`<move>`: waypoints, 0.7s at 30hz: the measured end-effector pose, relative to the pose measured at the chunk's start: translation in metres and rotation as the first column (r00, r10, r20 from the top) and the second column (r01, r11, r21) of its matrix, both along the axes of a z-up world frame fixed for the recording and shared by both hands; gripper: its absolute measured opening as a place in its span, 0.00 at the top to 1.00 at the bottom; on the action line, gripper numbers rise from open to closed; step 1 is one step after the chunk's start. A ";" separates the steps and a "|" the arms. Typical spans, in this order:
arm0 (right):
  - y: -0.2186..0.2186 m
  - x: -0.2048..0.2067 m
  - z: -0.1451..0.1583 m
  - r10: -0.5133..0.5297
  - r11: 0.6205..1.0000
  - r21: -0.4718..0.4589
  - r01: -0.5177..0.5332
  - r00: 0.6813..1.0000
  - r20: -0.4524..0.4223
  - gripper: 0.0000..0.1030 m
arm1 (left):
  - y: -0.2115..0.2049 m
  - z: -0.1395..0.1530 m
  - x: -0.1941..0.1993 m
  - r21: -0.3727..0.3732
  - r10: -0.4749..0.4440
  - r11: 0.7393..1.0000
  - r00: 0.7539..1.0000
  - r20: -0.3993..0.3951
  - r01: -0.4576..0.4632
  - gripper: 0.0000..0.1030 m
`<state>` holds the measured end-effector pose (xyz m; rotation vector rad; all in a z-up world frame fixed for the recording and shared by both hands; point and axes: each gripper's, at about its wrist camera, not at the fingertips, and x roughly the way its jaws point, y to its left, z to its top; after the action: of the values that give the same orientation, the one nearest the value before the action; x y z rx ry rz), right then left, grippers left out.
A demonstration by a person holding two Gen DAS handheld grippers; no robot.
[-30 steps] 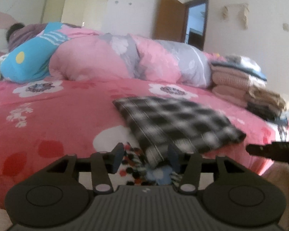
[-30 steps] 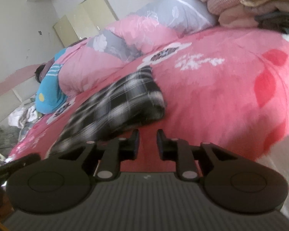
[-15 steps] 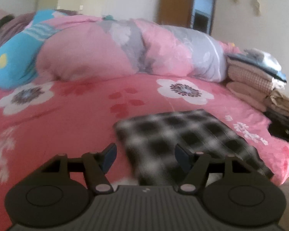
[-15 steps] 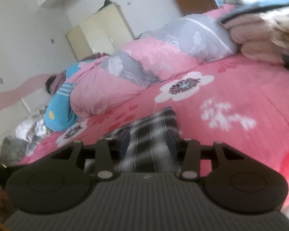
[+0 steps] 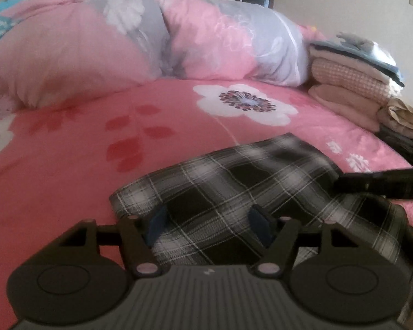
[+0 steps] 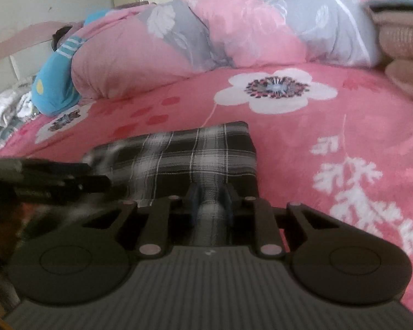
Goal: Fold clothes
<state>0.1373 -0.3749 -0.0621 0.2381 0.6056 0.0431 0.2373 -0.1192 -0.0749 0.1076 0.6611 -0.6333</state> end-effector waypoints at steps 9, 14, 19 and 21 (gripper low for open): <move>-0.002 0.065 0.027 0.061 0.998 -0.006 -0.061 0.998 -0.003 0.88 | 0.012 0.004 0.009 -0.068 -0.008 0.998 0.999 -0.045 0.005 0.31; -0.001 0.101 0.002 0.076 0.997 -0.020 -0.080 0.985 -0.153 0.92 | 0.015 0.006 0.015 -0.081 0.011 0.997 0.997 -0.071 -0.016 0.30; 0.004 0.115 0.014 0.082 0.996 -0.015 -0.085 0.986 -0.148 0.91 | 0.017 0.006 0.020 -0.097 0.031 0.994 0.994 -0.106 -0.041 0.27; 0.005 0.125 0.003 0.084 0.996 -0.020 -0.089 0.981 -0.173 0.93 | 0.015 0.006 0.018 -0.080 0.041 0.996 0.994 -0.097 -0.049 0.27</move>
<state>0.2623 -0.3695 -0.0591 0.1899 0.7883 0.0988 0.2554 -0.1041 -0.0690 -0.0144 0.7266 -0.6246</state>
